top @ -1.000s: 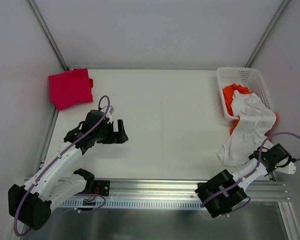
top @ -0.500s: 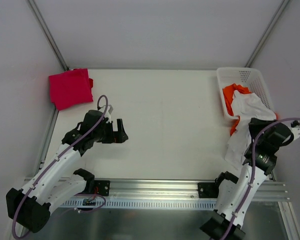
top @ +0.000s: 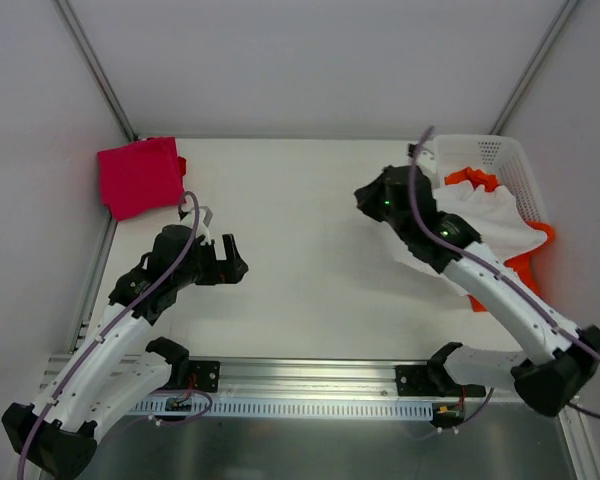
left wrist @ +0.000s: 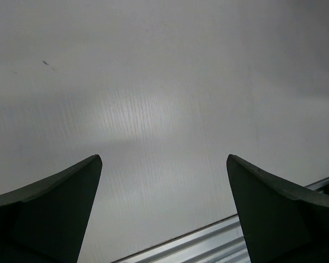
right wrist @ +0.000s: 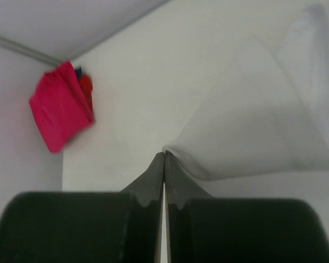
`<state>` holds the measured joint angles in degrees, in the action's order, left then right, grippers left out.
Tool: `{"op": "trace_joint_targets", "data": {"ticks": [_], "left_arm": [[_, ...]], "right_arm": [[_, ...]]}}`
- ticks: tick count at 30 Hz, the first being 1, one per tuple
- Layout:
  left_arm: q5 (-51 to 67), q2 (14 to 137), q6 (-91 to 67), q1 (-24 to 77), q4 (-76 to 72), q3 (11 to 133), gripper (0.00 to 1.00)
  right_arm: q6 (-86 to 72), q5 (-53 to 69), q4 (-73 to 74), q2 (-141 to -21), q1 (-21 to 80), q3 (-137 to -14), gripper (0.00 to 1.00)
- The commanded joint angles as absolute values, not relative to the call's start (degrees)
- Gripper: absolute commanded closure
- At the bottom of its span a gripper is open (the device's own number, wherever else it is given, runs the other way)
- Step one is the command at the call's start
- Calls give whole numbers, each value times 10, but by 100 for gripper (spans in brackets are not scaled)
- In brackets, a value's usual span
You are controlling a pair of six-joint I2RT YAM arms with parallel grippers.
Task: Fold and stack the t-shirts
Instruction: Grab the tshirt from the pile, then move the tshirt to the center of the board
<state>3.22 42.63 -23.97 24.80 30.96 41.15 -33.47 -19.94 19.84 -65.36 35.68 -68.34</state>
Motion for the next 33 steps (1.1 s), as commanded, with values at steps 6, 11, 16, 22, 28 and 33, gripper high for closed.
{"op": "trace_joint_targets", "data": {"ticks": [6, 11, 16, 22, 28, 33], "left_arm": [[-68, 356, -234, 250, 329, 437, 1], [-119, 317, -235, 250, 341, 442, 1], [-166, 279, -241, 250, 357, 448, 1], [-193, 244, -250, 251, 361, 446, 1], [-178, 252, -250, 250, 362, 448, 1], [-176, 260, -249, 250, 362, 448, 1]], "right_arm": [[-324, -294, 213, -937, 569, -879, 100], [-333, -280, 240, -1064, 614, -1006, 100], [-330, -228, 243, -1203, 622, -1134, 100], [-263, -191, 231, -1323, 607, -1325, 100], [-255, -177, 61, -1360, 547, -1296, 100], [-259, -171, -111, -1417, 498, -1299, 87]]}}
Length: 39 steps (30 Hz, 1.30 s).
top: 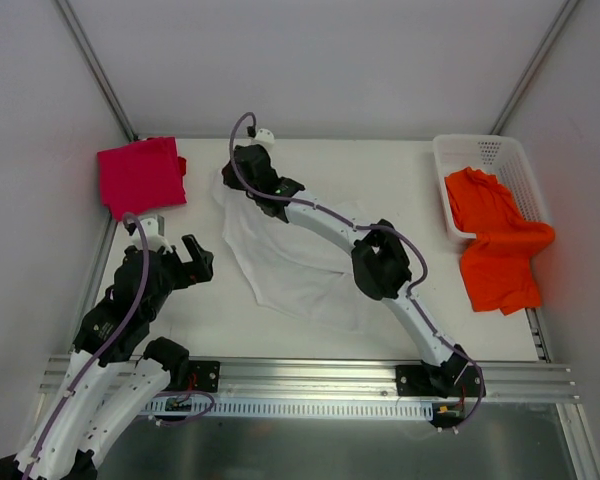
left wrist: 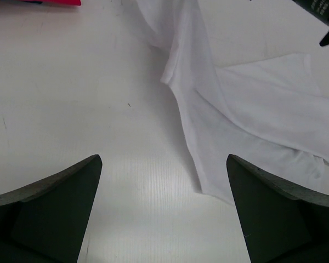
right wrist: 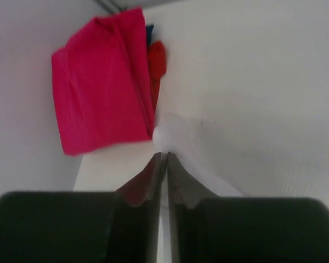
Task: Fold and stack the t-shirts
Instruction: Move the tshirt to the center of the board
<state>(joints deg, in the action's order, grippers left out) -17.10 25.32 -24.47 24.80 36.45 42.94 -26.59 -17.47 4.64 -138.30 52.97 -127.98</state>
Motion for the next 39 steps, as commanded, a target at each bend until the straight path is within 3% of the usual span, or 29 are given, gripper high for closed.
{"op": "trace_joint_targets", "data": {"ticks": [1, 2, 3, 4, 7, 10, 12, 17, 21, 28, 39], "left_arm": [[-175, 260, -249, 250, 362, 448, 1], [-175, 262, -249, 250, 362, 448, 1], [-174, 264, -249, 250, 362, 448, 1], [-172, 266, -249, 250, 362, 448, 1], [-170, 272, -248, 250, 362, 449, 1], [-168, 272, -247, 250, 362, 451, 1], [-166, 270, -246, 250, 362, 451, 1], [-162, 269, -245, 250, 362, 451, 1], [-159, 271, -245, 250, 362, 451, 1], [-154, 276, -246, 250, 362, 450, 1], [-149, 282, -246, 250, 361, 450, 1]], "right_arm": [[-263, -167, -120, -1432, 491, -1314, 72], [-271, -149, -123, -1447, 484, -1352, 46], [-273, -133, -123, -1470, 469, -1372, 12], [-272, -116, -113, -1474, 463, -1385, 1], [-244, -92, -69, -1405, 446, -1349, 0], [-200, -128, -67, -1246, 435, -1158, 1], [-178, -193, -37, -1164, 430, -1027, 1], [-168, -368, 110, -940, 421, -858, 1], [-182, -434, 152, -832, 413, -727, 0], [-283, -471, 225, -740, 361, -579, 1], [-358, -420, 266, -790, 296, -519, 1]]}}
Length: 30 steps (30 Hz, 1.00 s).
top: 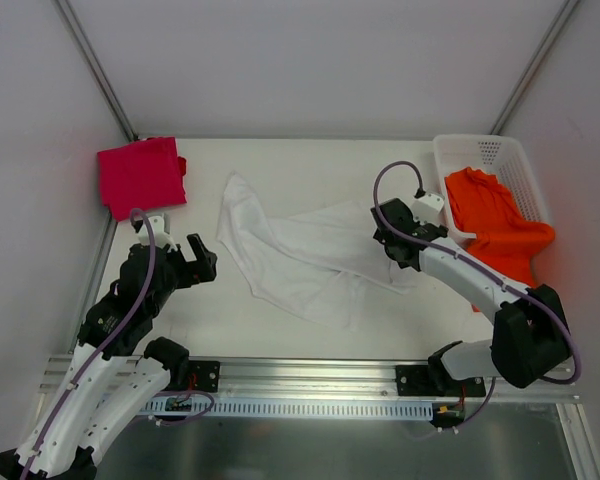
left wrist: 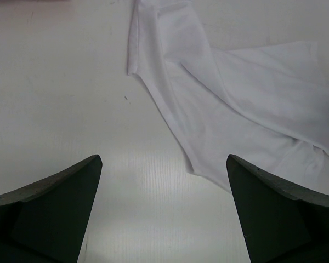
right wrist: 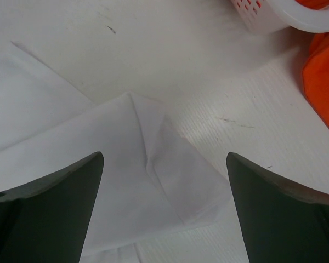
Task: Fold and stack the t-shirts
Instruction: Move the tshirt to the center of the board
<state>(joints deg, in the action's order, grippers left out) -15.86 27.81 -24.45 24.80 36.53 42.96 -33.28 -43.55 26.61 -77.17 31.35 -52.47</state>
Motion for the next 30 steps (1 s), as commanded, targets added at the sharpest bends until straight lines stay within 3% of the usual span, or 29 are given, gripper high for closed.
{"op": "trace_joint_targets", "data": {"ticks": [1, 8, 22, 28, 30], "left_arm": [[-149, 282, -246, 250, 362, 450, 1], [-148, 287, -246, 250, 361, 450, 1], [-146, 290, -245, 250, 362, 451, 1], [-145, 291, -245, 250, 362, 450, 1], [-145, 293, -245, 250, 362, 451, 1]], "right_arm": [[-353, -411, 260, -795, 292, -517, 1], [-327, -320, 145, -838, 251, -480, 17], [-289, -287, 91, -905, 214, -504, 32], [-283, -264, 73, -935, 199, -519, 47], [-280, -255, 70, -950, 194, -526, 59]]}}
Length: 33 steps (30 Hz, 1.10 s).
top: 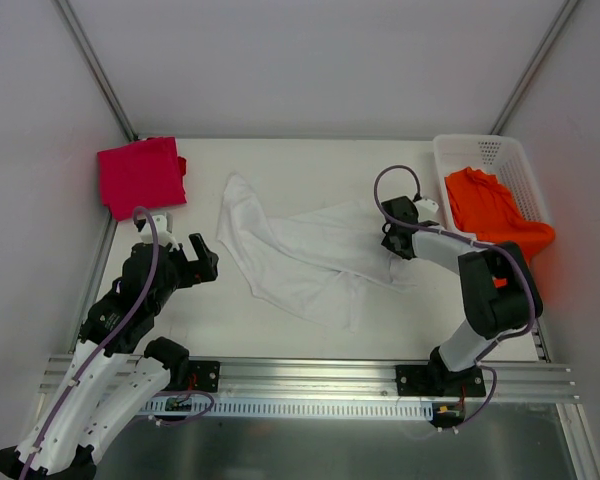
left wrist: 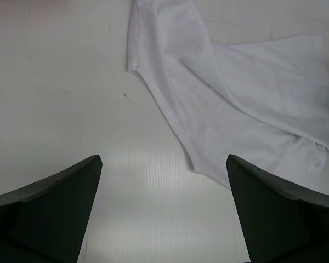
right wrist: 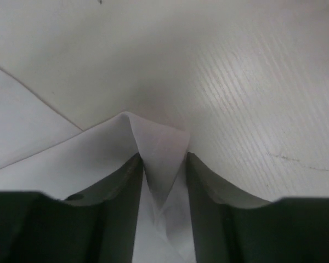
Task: Fold and stack the t-shirts
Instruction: Move the tshirt to the center of the board
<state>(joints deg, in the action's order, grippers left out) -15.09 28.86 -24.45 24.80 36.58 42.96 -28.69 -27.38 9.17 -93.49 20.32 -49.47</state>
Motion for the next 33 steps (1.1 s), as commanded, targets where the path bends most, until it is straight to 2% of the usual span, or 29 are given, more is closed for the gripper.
{"op": "trace_joint_targets", "data": {"ticks": [1, 7, 10, 15, 19, 27, 33], "left_arm": [[-144, 294, -245, 250, 362, 452, 1], [-144, 294, -245, 250, 362, 451, 1], [-142, 298, -245, 250, 362, 451, 1], [-139, 301, -244, 250, 362, 452, 1], [-129, 306, -243, 250, 361, 454, 1], [-114, 314, -240, 250, 362, 454, 1], [-102, 322, -238, 250, 361, 454, 1]], "right_arm": [[-277, -250, 69, -955, 192, -533, 63], [-258, -233, 63, -979, 189, -557, 91], [-251, -229, 64, -980, 190, -560, 98], [-242, -236, 76, -955, 194, -557, 100], [-224, -263, 116, -891, 218, -565, 100], [-157, -307, 230, -801, 300, -684, 100], [-115, -330, 254, -773, 351, -722, 100]]}}
